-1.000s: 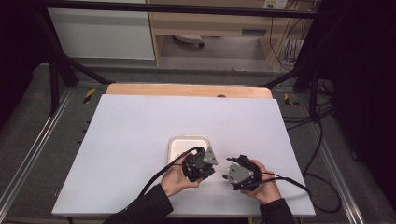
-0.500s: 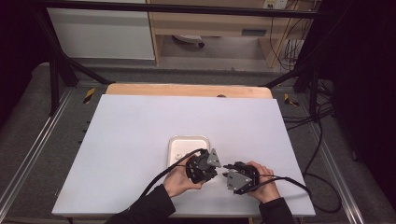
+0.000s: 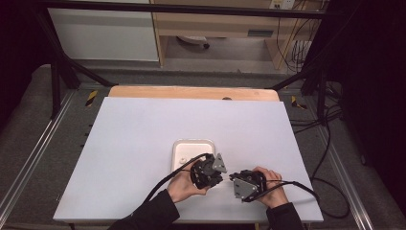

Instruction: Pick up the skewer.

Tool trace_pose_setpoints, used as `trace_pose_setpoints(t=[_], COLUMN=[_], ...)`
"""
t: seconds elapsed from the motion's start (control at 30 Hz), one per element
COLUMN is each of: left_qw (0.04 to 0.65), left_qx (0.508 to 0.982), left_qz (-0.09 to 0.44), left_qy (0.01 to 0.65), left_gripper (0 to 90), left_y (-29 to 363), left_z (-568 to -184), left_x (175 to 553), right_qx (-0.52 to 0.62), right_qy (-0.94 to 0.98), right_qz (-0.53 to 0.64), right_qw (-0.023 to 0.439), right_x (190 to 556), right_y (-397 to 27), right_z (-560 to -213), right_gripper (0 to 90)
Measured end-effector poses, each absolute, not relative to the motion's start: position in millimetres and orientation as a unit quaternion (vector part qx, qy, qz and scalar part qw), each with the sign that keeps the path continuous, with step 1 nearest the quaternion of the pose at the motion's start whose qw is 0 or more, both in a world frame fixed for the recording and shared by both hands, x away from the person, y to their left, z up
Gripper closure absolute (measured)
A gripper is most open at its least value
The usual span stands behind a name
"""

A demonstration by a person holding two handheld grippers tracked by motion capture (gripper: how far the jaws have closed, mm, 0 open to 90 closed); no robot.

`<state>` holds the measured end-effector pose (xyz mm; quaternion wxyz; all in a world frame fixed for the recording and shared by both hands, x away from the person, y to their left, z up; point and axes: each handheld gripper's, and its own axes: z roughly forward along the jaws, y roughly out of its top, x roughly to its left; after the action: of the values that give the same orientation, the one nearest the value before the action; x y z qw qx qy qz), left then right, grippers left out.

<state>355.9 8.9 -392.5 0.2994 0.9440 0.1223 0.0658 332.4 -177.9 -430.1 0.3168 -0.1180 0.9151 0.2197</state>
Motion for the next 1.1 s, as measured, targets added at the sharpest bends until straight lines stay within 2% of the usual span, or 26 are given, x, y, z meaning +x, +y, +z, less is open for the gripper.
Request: trace_pose_setpoints(t=[0.27, 0.43, 0.53, 0.63, 0.77, 0.93, 1.1], left_qw=[0.294, 0.269, 0.246, 0.225, 0.203, 0.196, 0.187], left_qx=[0.946, 0.953, 0.960, 0.964, 0.969, 0.970, 0.972], left_qz=[0.057, 0.055, 0.046, 0.042, 0.036, 0.037, 0.039], left_qy=[0.125, 0.126, 0.128, 0.133, 0.135, 0.138, 0.135], left_gripper=[87.2, 77.3, 74.4, 75.0, 80.3, 86.0, 87.5], left_y=[8.8, 11.4, 12.4, 11.9, 8.6, 5.1, 1.6], left_z=[-394.0, -393.4, -393.9, -395.1, -398.1, -401.8, -403.4], left_x=[358.2, 360.6, 362.6, 363.6, 363.0, 362.3, 360.5], right_qx=[-0.130, -0.132, -0.136, -0.143, -0.146, -0.156, -0.160], right_qy=[0.917, 0.919, 0.920, 0.920, 0.920, 0.919, 0.919], right_qz=[0.208, 0.195, 0.187, 0.178, 0.171, 0.165, 0.158], right_qw=[0.313, 0.316, 0.317, 0.319, 0.321, 0.323, 0.325], right_x=[330.4, 330.5, 330.9, 331.2, 331.1, 330.2, 329.4], right_y=[-176.7, -175.2, -173.7, -171.9, -169.5, -167.1, -167.2], right_z=[-428.9, -428.3, -427.9, -426.9, -425.5, -423.7, -423.8], right_gripper=[88.9, 88.9, 88.9, 88.9, 88.9, 88.9, 88.8])
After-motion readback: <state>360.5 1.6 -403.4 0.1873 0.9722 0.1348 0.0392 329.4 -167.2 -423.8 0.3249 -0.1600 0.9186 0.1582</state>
